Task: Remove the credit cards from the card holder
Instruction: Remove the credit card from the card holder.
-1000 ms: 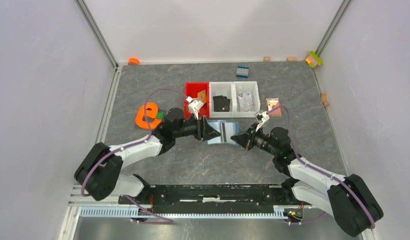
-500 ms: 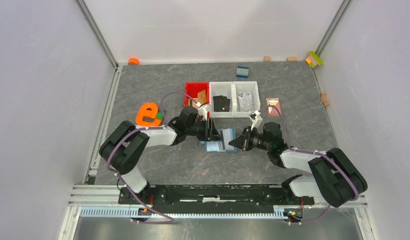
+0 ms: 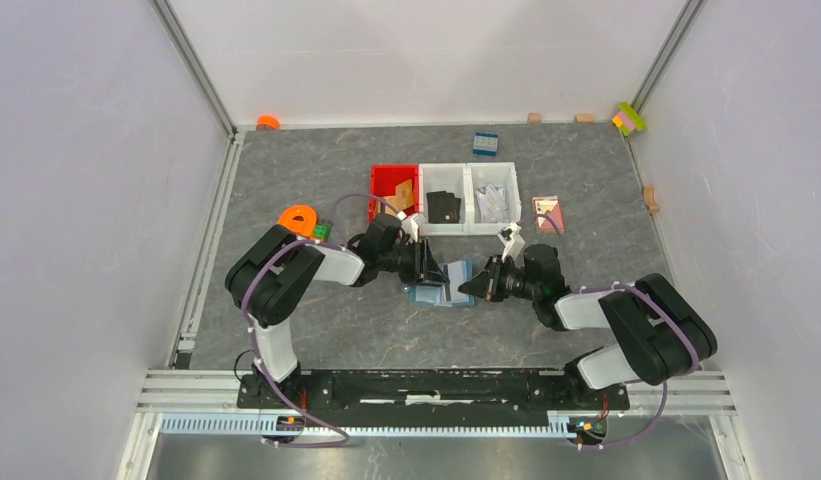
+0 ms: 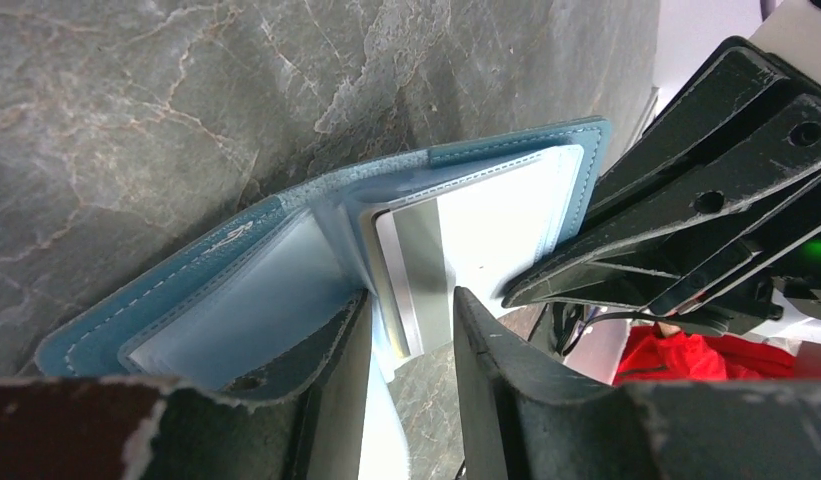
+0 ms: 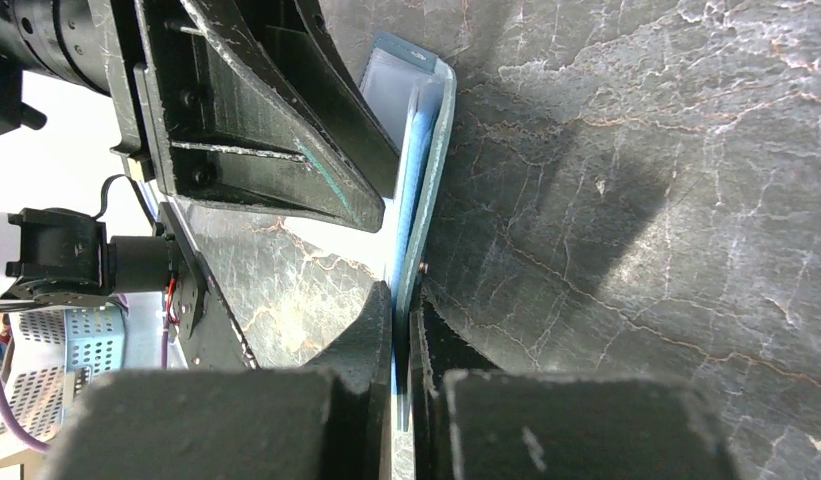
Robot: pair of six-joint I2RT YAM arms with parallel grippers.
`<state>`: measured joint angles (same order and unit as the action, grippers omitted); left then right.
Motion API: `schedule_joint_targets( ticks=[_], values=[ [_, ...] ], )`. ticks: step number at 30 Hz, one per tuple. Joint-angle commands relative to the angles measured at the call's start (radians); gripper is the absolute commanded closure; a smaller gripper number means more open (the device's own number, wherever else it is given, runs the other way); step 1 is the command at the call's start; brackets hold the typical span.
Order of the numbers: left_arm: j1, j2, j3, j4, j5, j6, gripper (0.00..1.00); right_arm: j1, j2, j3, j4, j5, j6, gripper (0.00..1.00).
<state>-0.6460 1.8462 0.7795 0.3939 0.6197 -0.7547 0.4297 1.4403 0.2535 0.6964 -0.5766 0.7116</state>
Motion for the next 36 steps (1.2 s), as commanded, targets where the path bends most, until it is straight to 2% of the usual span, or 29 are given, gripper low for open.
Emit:
schedule_joint_targets(
  ticks=[1, 8, 12, 14, 21, 26, 36],
  values=[
    [-0.006, 0.042, 0.001, 0.167, 0.108, -0.099, 0.59, 0.007, 0.034, 0.04, 0.075, -0.039, 0.003, 0.95],
    [-0.006, 0.056, 0.0, 0.246, 0.174, -0.137, 0.59, 0.007, 0.066, 0.049, 0.08, -0.049, 0.009, 0.95],
    [-0.005, 0.061, -0.015, 0.344, 0.212, -0.189, 0.64, 0.007, 0.071, 0.049, 0.08, -0.052, 0.009, 0.94],
    [-0.001, 0.042, -0.023, 0.343, 0.207, -0.183, 0.65, 0.007, 0.064, 0.049, 0.072, -0.042, 0.004, 0.95],
    [0.003, -0.151, -0.019, -0.028, -0.034, 0.079, 0.57, 0.007, 0.058, 0.055, 0.053, -0.037, -0.009, 0.95],
    [-0.004, -0.189, -0.022, -0.041, -0.038, 0.099, 0.55, 0.007, 0.057, 0.055, 0.054, -0.039, -0.008, 0.94],
    [-0.029, -0.101, 0.016, -0.054, -0.037, 0.074, 0.54, 0.007, 0.058, 0.056, 0.057, -0.044, -0.006, 0.94]
  ],
)
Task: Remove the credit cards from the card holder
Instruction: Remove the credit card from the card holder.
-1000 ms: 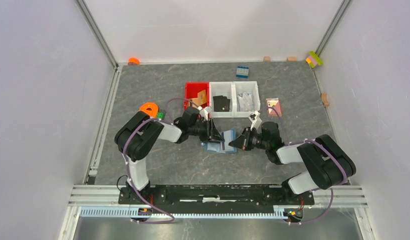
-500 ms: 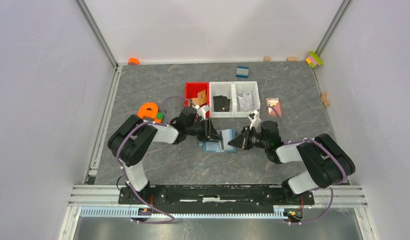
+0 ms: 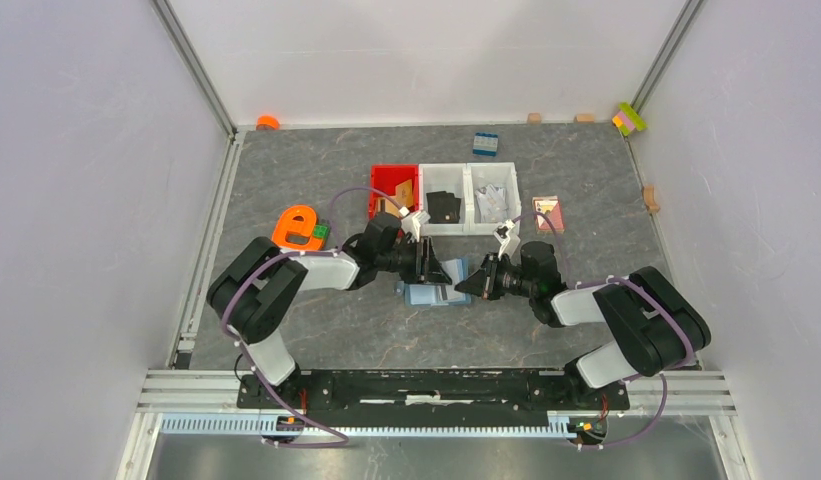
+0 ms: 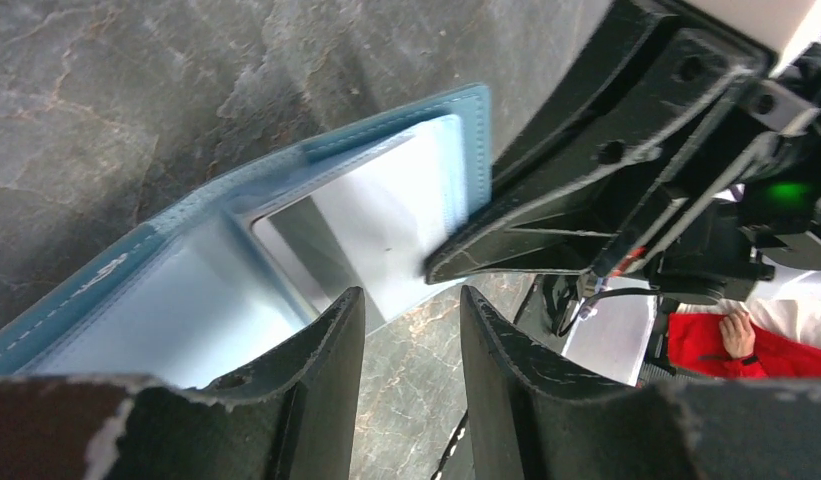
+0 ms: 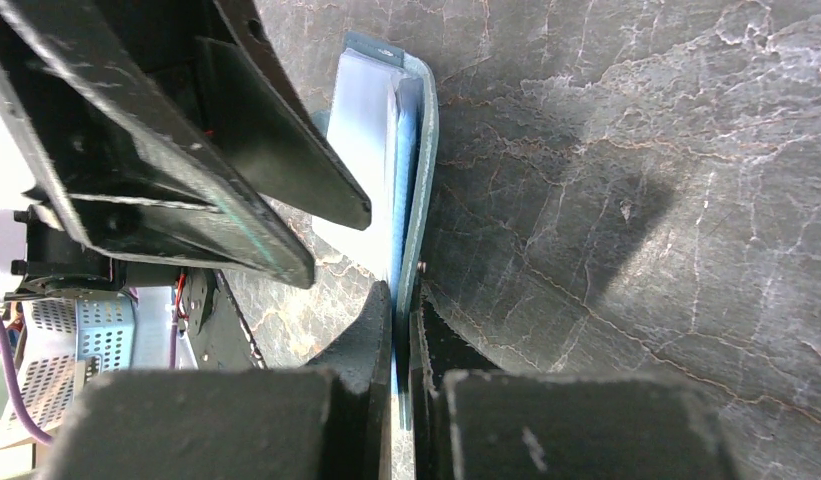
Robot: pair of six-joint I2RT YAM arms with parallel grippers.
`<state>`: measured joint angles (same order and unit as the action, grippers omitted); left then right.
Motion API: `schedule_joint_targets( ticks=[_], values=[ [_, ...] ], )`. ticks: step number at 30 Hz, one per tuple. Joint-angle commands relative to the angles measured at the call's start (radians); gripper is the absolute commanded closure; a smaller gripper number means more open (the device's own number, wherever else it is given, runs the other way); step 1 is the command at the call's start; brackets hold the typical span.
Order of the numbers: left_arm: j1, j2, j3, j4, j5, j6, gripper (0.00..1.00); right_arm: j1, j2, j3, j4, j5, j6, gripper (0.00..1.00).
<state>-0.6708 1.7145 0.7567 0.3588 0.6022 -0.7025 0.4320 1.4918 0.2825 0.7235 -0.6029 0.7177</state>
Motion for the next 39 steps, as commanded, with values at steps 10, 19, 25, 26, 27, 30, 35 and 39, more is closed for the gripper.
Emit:
schedule_joint_targets(
  ticks=[10, 19, 25, 26, 27, 30, 35, 39],
  values=[
    [-0.001, 0.061, 0.047, -0.028, -0.038, 0.015, 0.5, 0.005, 0.013, 0.026, 0.036, -0.017, -0.009, 0.93],
    [-0.005, 0.065, 0.054, -0.067, -0.125, 0.047, 0.46, 0.005, 0.015, 0.024, 0.039, -0.013, -0.009, 0.91],
    [-0.018, 0.024, 0.066, -0.133, -0.196, 0.036, 0.46, 0.005, -0.009, 0.012, 0.045, 0.004, -0.009, 0.91],
    [-0.018, 0.023, 0.066, -0.133, -0.207, 0.04, 0.46, 0.006, -0.012, 0.01, 0.045, 0.009, -0.012, 0.91],
    [-0.018, 0.026, 0.069, -0.135, -0.218, 0.049, 0.46, 0.005, -0.015, 0.008, 0.044, 0.018, -0.016, 0.91],
    [-0.019, 0.035, 0.086, -0.138, -0.24, 0.081, 0.46, 0.005, -0.01, 0.014, 0.043, 0.043, -0.021, 0.91],
    [-0.034, 0.022, 0.11, -0.146, -0.275, 0.095, 0.47, 0.035, -0.013, 0.058, 0.013, 0.121, 0.021, 0.9],
    [-0.044, 0.031, 0.1, -0.084, -0.237, 0.07, 0.49, 0.062, -0.022, 0.182, -0.159, 0.189, -0.053, 0.89]
  ],
)
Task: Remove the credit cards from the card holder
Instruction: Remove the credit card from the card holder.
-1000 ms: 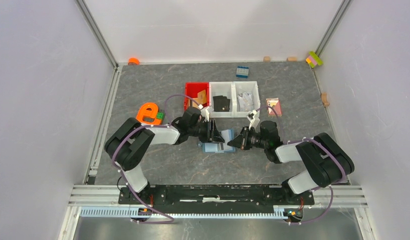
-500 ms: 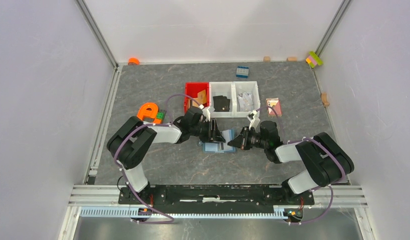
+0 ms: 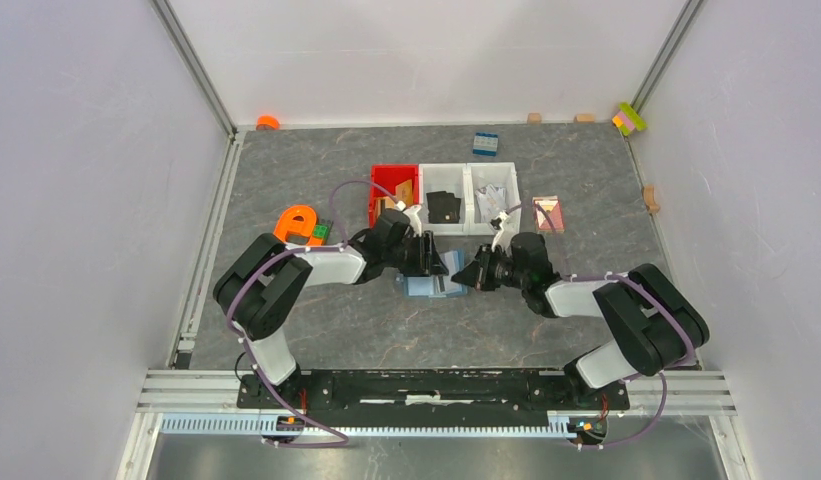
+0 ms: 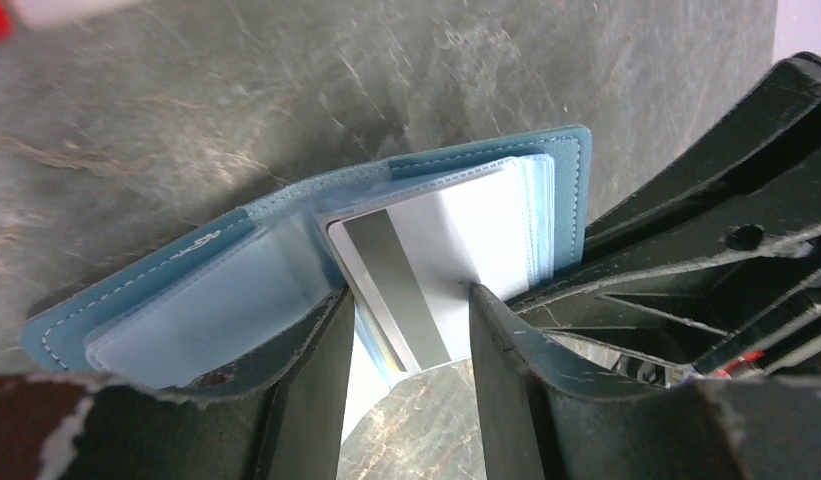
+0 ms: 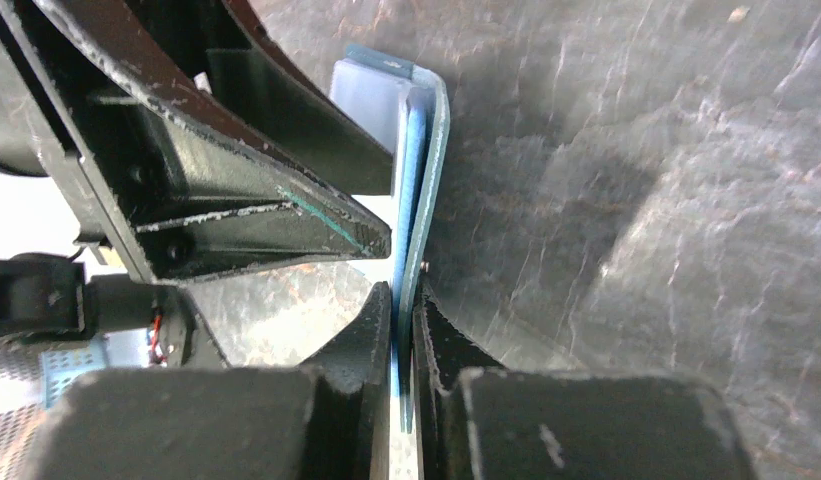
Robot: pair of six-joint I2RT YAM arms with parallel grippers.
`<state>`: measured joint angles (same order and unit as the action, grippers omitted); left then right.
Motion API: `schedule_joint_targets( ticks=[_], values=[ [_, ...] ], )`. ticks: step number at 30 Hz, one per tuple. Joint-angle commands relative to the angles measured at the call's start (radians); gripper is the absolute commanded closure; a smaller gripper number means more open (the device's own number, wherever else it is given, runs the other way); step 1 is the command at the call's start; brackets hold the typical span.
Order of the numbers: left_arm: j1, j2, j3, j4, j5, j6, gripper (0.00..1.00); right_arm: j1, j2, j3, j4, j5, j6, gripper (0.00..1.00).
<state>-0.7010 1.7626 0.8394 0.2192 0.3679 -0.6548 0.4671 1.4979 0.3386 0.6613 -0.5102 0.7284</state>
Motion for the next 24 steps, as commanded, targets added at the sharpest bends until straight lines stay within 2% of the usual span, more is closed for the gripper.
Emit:
schedule_joint_targets(
  ticks=[1, 3, 5, 9, 12, 15, 20, 24],
  values=[
    [-0.014, -0.01, 0.014, 0.069, 0.003, 0.02, 0.49, 0.033, -0.037, 0.124, -0.101, 0.12, -0.08, 0.89],
    [-0.014, 0.012, 0.012, 0.083, 0.015, 0.022, 0.5, 0.036, -0.047, 0.073, -0.042, 0.122, -0.045, 0.89],
    [-0.012, 0.039, 0.019, 0.089, 0.025, 0.016, 0.51, 0.036, -0.041, 0.019, 0.093, 0.07, 0.003, 0.88],
    [-0.011, 0.057, 0.016, 0.122, 0.061, -0.001, 0.53, 0.036, -0.021, 0.037, 0.036, 0.064, -0.055, 0.86],
    [-0.009, 0.043, 0.007, 0.134, 0.065, 0.005, 0.56, 0.035, 0.008, 0.018, 0.067, 0.063, -0.056, 0.81],
    [-0.009, 0.034, 0.004, 0.135, 0.061, 0.009, 0.6, 0.034, 0.027, 0.014, 0.09, 0.037, -0.044, 0.72],
    [-0.003, 0.047, 0.007, 0.135, 0.07, 0.0, 0.65, 0.018, -0.027, -0.009, 0.069, 0.07, -0.067, 0.5],
    [0.007, 0.064, 0.007, 0.137, 0.075, -0.013, 0.65, -0.026, -0.062, -0.047, 0.107, 0.057, -0.046, 0.48]
  ],
)
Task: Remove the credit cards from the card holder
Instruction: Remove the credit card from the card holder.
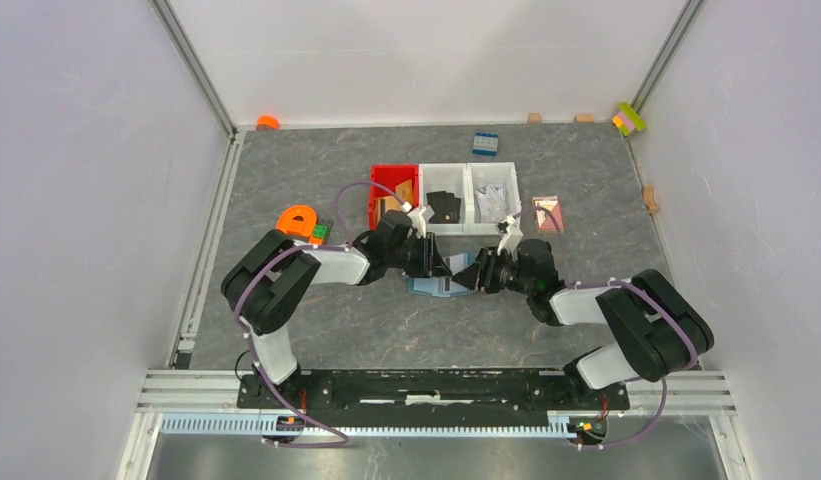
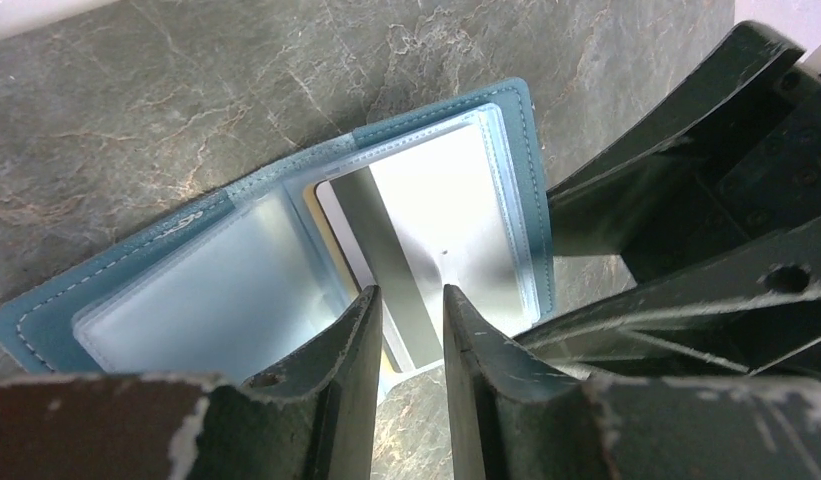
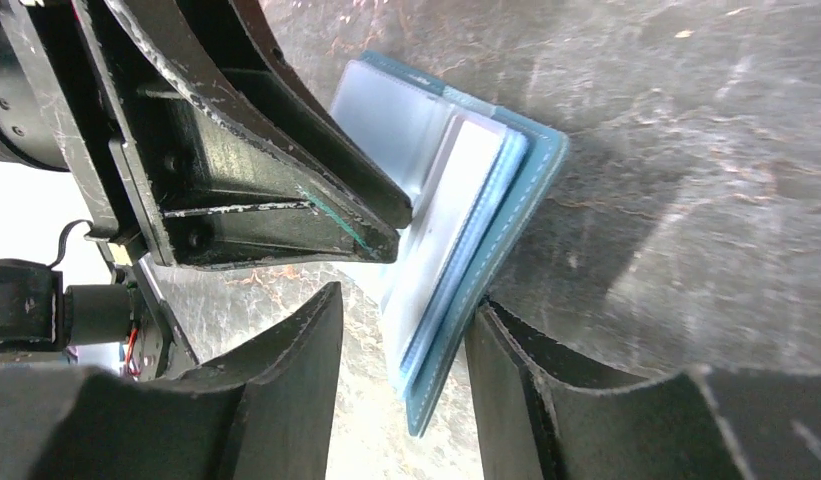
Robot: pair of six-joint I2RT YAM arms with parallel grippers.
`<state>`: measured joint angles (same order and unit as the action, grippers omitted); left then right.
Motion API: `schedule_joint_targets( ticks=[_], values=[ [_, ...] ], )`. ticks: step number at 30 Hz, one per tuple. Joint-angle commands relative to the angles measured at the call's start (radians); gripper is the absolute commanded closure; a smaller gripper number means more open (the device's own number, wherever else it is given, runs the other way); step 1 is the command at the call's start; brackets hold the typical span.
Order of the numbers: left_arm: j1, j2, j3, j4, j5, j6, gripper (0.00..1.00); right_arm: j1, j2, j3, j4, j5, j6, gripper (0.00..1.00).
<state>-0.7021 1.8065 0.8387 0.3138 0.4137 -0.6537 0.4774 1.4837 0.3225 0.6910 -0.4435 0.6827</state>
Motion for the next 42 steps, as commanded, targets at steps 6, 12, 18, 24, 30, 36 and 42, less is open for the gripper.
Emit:
schedule_joint_targets(
  ticks=[6, 12, 18, 24, 30, 36, 42],
  values=[
    [0.026, 0.02, -0.004, 0.051, 0.029, -0.026, 0.63, -0.074, -0.033, -0.045, 0.101, -0.027, 0.033, 0.59],
    [0.033, 0.013, -0.012, 0.056, 0.029, -0.027, 0.6, -0.085, -0.008, -0.052, 0.137, -0.051, 0.057, 0.75],
    [0.035, 0.035, -0.003, 0.056, 0.047, -0.037, 0.6, -0.087, 0.004, -0.052, 0.158, -0.069, 0.066, 0.84],
    [0.04, 0.052, -0.014, 0.111, 0.091, -0.069, 0.55, -0.086, 0.03, -0.043, 0.16, -0.078, 0.065, 0.87],
    [0.054, 0.112, -0.02, 0.199, 0.174, -0.135, 0.54, -0.082, 0.073, -0.03, 0.158, -0.083, 0.066, 0.88],
    [0.056, 0.128, -0.024, 0.249, 0.207, -0.162, 0.59, -0.062, 0.113, -0.003, 0.12, -0.072, 0.047, 0.94],
    [0.064, 0.108, -0.058, 0.359, 0.249, -0.199, 0.66, -0.05, 0.132, 0.018, 0.084, -0.057, 0.029, 0.95]
  ],
)
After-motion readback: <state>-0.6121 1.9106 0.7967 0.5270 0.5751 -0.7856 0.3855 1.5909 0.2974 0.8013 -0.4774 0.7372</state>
